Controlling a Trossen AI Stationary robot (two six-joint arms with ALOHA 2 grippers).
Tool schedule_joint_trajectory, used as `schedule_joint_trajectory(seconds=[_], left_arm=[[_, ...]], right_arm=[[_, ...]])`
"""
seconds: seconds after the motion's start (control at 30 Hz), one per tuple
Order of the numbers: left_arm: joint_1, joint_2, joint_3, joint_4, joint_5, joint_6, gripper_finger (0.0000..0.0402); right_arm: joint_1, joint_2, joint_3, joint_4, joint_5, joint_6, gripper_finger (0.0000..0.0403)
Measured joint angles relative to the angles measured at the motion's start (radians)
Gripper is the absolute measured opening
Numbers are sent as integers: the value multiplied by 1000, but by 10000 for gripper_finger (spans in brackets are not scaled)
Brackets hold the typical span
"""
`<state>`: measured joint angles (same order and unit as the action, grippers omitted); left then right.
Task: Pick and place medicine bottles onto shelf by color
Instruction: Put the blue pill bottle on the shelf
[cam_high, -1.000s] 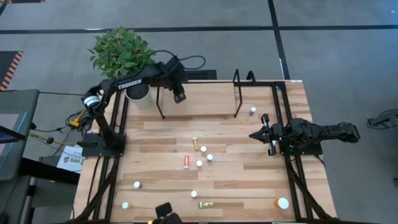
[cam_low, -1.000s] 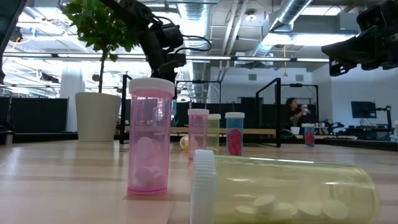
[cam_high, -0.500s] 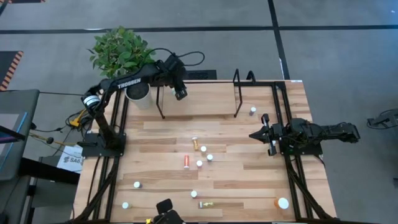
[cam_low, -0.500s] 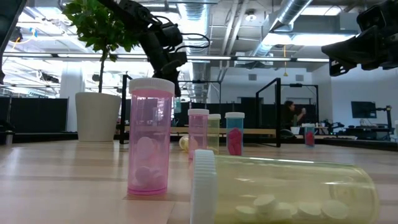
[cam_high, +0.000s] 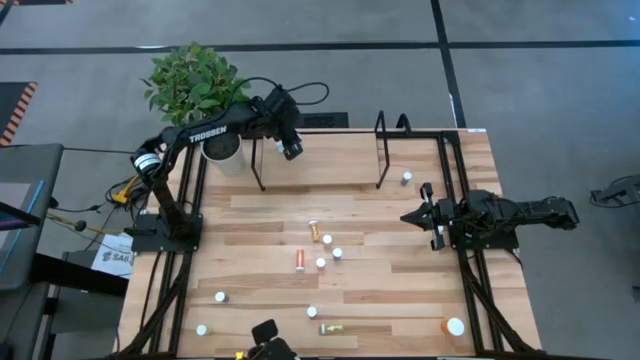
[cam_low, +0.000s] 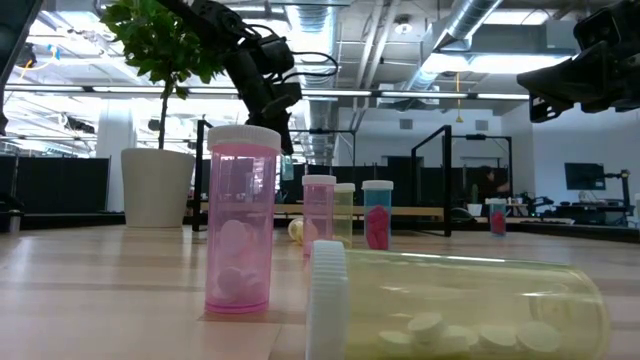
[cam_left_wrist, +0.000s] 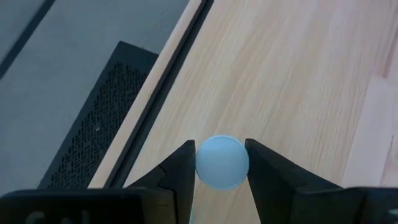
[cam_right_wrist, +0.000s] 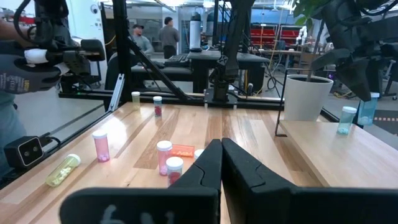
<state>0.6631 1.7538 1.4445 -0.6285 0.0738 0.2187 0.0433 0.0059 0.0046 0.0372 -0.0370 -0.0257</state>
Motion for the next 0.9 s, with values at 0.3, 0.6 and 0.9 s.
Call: schedule_joint_trajectory(seconds=[0.3,0.6,0.9], left_arm=[[-11,70,7,20,43,-36,115],[-9,82,66,16,-25,-34,115],[-5,82,66,-52,-59,-54,115]], right_arm=[[0,0,0,0,0,0,26],[0,0,0,0,0,0,26],[0,0,0,0,0,0,26]])
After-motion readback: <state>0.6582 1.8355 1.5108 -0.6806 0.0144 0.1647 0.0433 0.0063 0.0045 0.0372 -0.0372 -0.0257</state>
